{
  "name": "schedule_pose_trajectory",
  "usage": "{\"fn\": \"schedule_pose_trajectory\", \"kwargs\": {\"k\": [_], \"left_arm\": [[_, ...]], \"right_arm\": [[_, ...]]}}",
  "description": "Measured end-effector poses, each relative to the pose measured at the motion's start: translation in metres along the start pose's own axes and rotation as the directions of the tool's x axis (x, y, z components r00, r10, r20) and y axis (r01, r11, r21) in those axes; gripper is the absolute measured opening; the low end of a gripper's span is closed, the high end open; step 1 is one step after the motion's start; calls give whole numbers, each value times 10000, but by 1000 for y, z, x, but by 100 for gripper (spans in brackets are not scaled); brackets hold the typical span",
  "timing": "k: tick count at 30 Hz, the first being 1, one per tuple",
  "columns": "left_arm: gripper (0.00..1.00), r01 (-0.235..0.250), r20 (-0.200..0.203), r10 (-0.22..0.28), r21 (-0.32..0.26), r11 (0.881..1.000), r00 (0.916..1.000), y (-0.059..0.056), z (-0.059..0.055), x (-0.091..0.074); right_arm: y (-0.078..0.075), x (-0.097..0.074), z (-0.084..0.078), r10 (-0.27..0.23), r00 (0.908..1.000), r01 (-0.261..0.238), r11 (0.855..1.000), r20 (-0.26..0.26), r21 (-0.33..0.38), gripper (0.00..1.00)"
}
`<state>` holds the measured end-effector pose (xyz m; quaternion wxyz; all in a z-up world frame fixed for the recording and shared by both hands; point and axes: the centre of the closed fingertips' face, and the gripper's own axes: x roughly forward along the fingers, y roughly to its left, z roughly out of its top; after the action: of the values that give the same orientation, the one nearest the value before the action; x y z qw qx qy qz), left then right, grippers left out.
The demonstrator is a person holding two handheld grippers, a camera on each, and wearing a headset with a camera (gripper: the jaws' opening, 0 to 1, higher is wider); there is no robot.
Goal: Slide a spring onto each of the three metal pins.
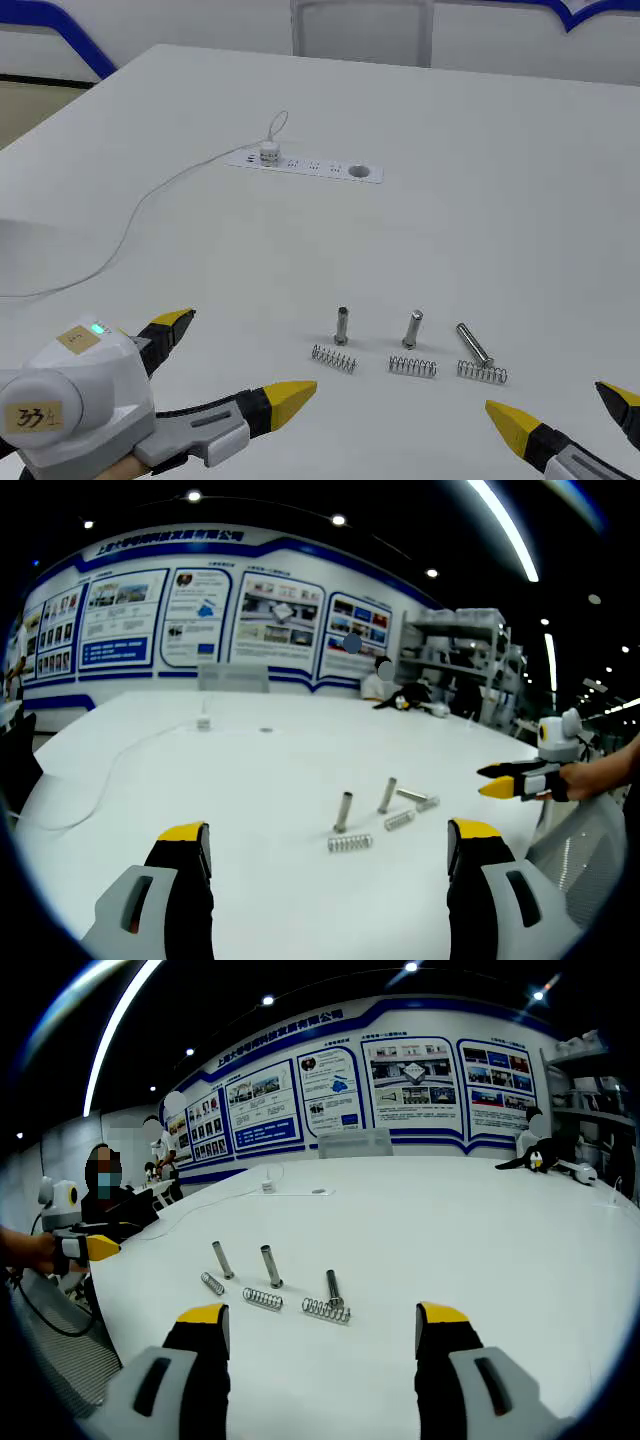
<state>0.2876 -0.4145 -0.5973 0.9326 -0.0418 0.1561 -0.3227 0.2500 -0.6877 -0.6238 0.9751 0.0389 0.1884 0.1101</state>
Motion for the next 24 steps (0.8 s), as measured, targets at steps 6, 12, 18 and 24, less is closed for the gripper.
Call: {"fn": "schedule_pose_trajectory", "kwargs": {"k": [6,12,18,24], "left_arm": [[100,-8,-18,8,-5,10000,10000,0,0,0],[100,6,-46,-6,5,10000,10000,-1,-1,0],[100,15,-53,-15,6,10000,10000,-1,-1,1],[100,17,-60,-17,-7,10000,10000,-1,-1,1]], "right_arm": [[0,0,1,7,10000,-7,10000,28,39,77],[-1,0,2,-11,10000,10,10000,69,78,77],[0,0,2,16,10000,-17,9999,73,131,76],[0,0,1,23,10000,-24,9999,40,128,76]]}}
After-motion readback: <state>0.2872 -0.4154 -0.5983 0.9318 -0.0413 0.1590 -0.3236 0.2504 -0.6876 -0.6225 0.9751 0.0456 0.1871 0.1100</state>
